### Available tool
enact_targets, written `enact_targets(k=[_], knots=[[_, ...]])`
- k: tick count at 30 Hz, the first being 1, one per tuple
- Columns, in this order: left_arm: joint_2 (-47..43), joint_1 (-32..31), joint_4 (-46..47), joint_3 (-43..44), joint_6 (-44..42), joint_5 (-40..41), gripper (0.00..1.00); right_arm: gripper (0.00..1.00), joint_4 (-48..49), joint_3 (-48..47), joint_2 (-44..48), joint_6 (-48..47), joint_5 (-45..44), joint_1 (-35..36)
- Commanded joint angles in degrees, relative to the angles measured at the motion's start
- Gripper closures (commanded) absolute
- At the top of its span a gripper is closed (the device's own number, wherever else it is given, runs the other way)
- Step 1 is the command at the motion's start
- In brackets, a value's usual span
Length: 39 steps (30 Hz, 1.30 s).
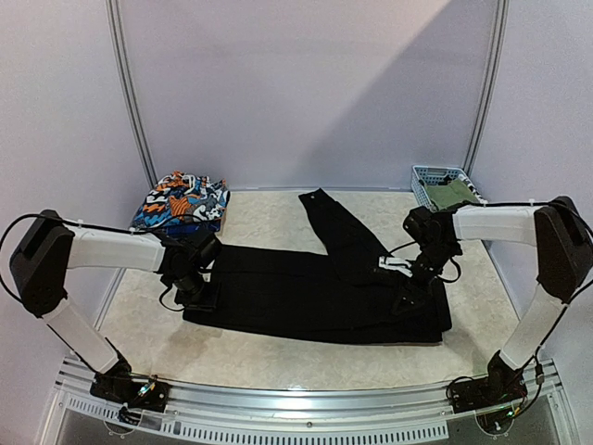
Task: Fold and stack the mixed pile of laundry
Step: Move the rectangle-folded shirt to the center of the board.
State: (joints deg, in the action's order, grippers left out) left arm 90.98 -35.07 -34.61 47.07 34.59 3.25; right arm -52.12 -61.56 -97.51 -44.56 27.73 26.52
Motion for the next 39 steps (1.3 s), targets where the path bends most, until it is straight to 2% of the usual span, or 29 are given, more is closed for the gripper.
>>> enact_targets(k=[1, 8, 14, 24, 34, 39], knots=[[1.1, -0.4, -1.0, -2.9, 2.3, -1.2, 0.74, 0.53, 2.1, 1.4, -3.3, -2.7, -5.2, -0.2], [-0.1, -1.0, 0.8, -7.9, 5.7, -3.9, 0.75, 0.54, 3.8, 4.0, -6.2, -3.5, -9.7, 0.1], [-3.9, -3.7, 2.1, -14.2, 11.2, -6.0, 0.76, 0.53, 3.1, 7.1, -4.5, -3.8, -12.8, 4.7], [-9.0, -7.8, 2.4, -21.0, 17.9, -5.1, 0.76, 0.53, 0.0, 7.8, -4.2, -2.1, -12.5, 6.8], [-21.7, -8.1, -10.7, -23.9, 21.5, 0.3, 0.76, 0.52, -0.9, 10.7, -1.4, -1.1, -17.4, 7.2], [-24.9, -8.2, -11.9, -25.2, 24.1, 0.4, 0.76, 0.52, -2.5, 10.9, 0.6, -1.1, -17.2, 7.5]])
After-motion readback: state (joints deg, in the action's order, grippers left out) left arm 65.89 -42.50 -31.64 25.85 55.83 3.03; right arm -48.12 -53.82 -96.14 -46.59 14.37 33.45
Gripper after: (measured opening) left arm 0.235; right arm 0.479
